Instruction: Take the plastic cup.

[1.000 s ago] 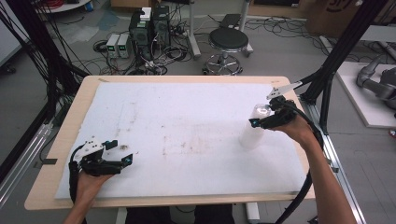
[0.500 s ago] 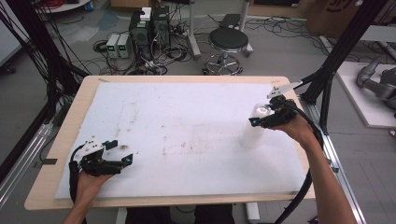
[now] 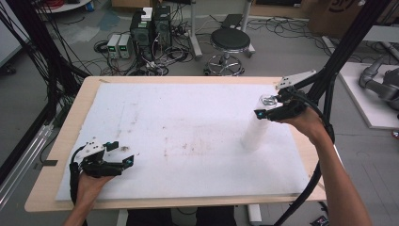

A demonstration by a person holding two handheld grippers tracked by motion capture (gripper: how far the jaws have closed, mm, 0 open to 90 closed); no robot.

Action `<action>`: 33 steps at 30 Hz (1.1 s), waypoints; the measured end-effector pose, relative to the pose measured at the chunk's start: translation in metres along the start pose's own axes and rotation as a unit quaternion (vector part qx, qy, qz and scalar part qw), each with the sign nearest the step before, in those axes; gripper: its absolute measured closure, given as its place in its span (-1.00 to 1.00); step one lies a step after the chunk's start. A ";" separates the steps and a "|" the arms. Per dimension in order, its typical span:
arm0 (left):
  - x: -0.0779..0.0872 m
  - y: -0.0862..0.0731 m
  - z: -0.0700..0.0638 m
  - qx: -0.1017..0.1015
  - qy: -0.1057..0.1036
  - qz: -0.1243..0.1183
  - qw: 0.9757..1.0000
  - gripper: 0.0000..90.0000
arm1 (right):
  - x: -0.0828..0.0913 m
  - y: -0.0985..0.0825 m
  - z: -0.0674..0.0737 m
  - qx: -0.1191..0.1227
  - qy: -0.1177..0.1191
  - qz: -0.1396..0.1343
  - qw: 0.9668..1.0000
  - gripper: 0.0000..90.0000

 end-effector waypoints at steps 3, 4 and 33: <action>0.000 0.000 0.000 -0.002 0.000 0.001 1.000 -0.81 | 0.012 0.012 -0.004 0.009 -0.012 -0.004 1.000 -0.10; 0.000 0.000 0.000 -0.003 0.000 0.001 1.000 -0.81 | 0.015 0.015 -0.005 0.011 -0.014 -0.005 1.000 -0.10; 0.001 0.000 0.000 -0.003 -0.001 -0.002 1.000 -0.81 | 0.044 0.068 0.029 0.031 -0.025 -0.072 0.997 -0.09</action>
Point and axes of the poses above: each handheld gripper's, and its own axes: x roughly backward along the jaws, y roughly out of its top, z roughly to its left, the point moved 9 cm from there along -x, roughly forward along the jaws, and after that the axes turned 15 degrees about x, right-handed, at the moved point
